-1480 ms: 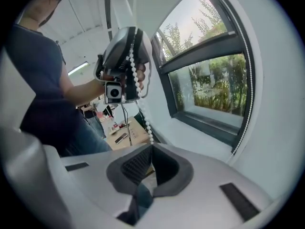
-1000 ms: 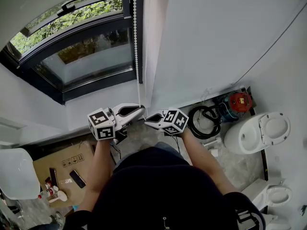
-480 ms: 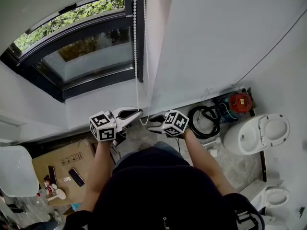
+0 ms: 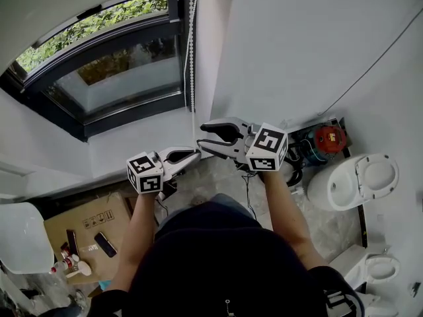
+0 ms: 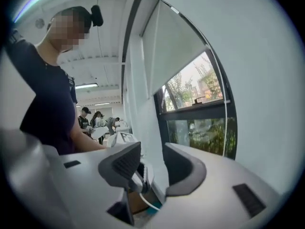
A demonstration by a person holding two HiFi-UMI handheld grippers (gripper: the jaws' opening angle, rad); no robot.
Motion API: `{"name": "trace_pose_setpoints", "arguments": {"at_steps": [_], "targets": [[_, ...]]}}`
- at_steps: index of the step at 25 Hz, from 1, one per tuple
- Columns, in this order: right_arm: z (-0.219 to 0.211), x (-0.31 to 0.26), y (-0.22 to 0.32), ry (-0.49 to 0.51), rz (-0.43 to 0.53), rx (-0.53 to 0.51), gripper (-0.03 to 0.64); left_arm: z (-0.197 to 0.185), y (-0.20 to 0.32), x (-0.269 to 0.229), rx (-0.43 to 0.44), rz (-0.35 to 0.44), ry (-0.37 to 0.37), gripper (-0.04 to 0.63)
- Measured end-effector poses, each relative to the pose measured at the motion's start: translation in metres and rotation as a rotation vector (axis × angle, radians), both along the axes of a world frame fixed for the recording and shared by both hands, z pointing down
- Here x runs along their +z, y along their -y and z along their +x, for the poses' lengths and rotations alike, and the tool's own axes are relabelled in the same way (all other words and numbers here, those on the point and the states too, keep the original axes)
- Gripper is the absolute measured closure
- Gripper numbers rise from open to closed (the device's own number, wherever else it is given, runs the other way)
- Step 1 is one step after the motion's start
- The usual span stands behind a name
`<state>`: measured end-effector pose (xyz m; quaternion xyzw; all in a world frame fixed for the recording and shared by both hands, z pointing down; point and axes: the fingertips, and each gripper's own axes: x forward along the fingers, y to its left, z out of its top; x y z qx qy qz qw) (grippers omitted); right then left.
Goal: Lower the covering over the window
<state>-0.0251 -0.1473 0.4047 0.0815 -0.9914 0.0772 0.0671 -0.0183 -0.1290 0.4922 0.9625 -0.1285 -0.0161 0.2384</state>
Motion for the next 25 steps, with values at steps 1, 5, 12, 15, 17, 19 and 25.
{"name": "trace_pose_setpoints", "arguments": {"at_steps": [1,5,12,15,17,19,25], "targets": [[-0.002,-0.013,0.000,0.013,0.026,-0.009,0.474,0.001,0.000,0.000,0.002,0.000,0.000,0.574],[-0.010,-0.054,0.001,0.081,0.103,-0.025,0.474,0.004,0.000,0.000,0.007,-0.002,-0.003,0.574],[-0.015,-0.089,0.010,0.164,0.129,0.006,0.503,0.008,-0.001,0.000,0.017,-0.004,-0.007,0.574],[-0.016,-0.095,0.011,0.169,0.137,0.000,0.538,0.009,-0.001,-0.001,0.020,-0.005,-0.010,0.574],[-0.017,-0.097,0.010,0.171,0.131,-0.006,0.580,0.010,-0.002,-0.001,0.020,-0.007,-0.012,0.574],[-0.016,-0.097,0.008,0.177,0.114,-0.013,0.595,0.010,-0.002,-0.001,0.017,-0.010,-0.019,0.574],[-0.013,-0.081,0.012,0.143,0.075,0.000,0.601,0.016,-0.010,0.011,0.051,-0.007,0.044,0.574]]}}
